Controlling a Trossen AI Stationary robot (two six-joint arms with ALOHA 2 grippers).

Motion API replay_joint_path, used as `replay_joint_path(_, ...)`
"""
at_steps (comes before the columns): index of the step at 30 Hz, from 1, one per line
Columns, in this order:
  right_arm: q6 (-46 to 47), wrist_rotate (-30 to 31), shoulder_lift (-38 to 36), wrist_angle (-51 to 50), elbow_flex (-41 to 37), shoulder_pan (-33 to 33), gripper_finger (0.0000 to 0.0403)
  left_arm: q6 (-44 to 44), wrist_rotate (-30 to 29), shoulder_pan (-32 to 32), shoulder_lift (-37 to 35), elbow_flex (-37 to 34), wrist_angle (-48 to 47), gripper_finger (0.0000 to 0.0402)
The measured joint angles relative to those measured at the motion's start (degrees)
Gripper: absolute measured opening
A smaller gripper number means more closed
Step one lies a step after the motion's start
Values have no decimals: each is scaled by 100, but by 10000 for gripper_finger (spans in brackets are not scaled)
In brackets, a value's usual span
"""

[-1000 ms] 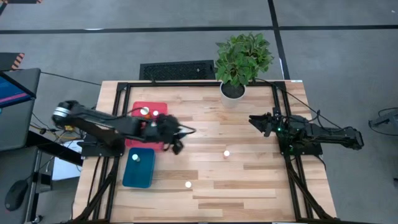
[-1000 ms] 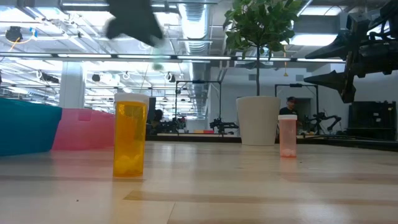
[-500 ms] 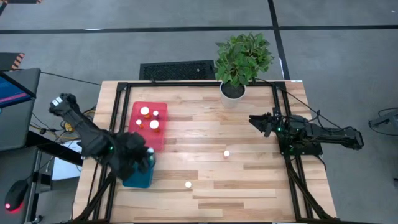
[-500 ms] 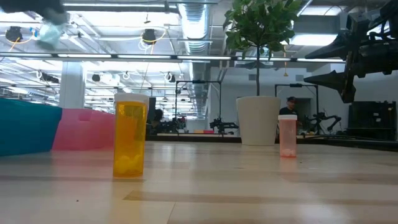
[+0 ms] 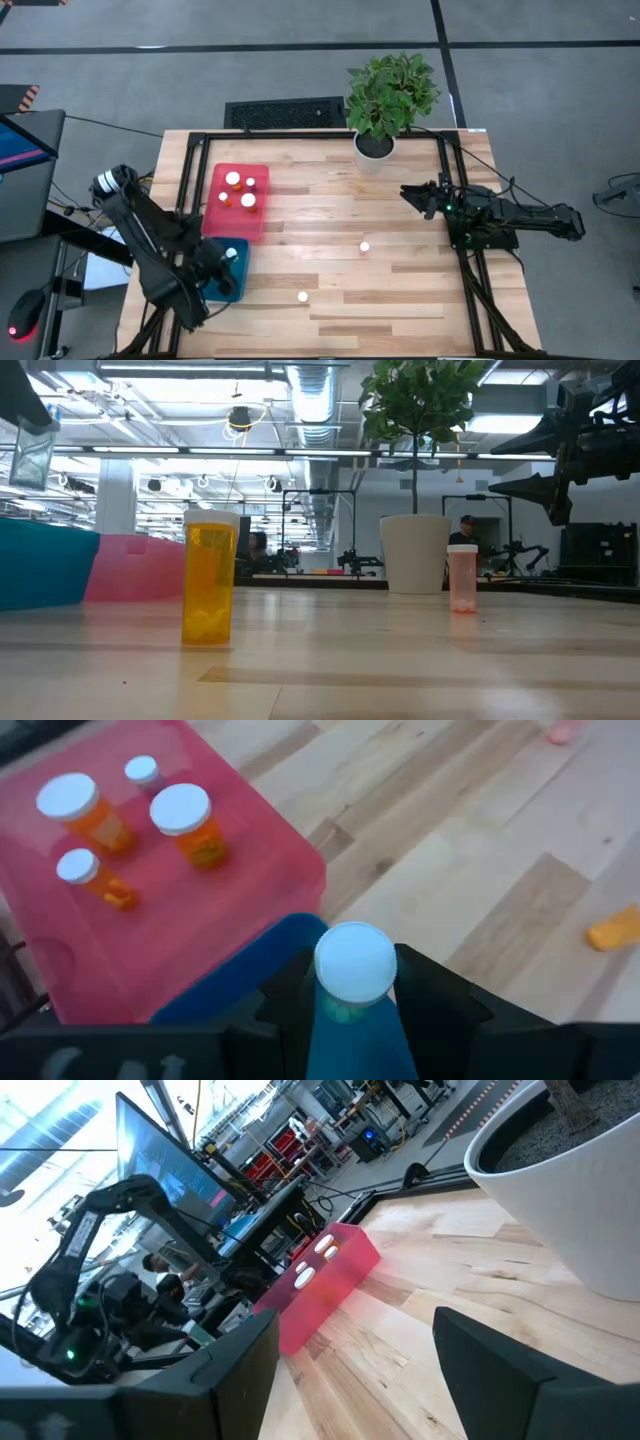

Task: Pick and place medicine bottles into bin by pill shape (circle, oval)
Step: Put the blue tablet bottle into the blue bin

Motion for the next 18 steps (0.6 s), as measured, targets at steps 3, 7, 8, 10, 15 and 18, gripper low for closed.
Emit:
replay_joint_path(3,0,4,0,0,0,0,276,-247,-64,-2,390,-1,-33,116)
replay_joint_path(7,33,9,0,0,0,0,276,-1118,23,-32,740,-205,56,117)
replay_joint_path(8,35,10,0,2,0,0,276,-1382,34,-74,762,-292,118,117)
replay_joint_path(10,39,11,-1,1,0,-1,276,-1767,29,-166,762,-482,131,119)
replay_joint_path(15,39,13,-1,2,0,-2,276,-1772,32,-156,761,-815,156,119)
replay_joint_path(18,68,13,-1,2,0,-2,276,-1751,15,-39,778,-1001,263,119)
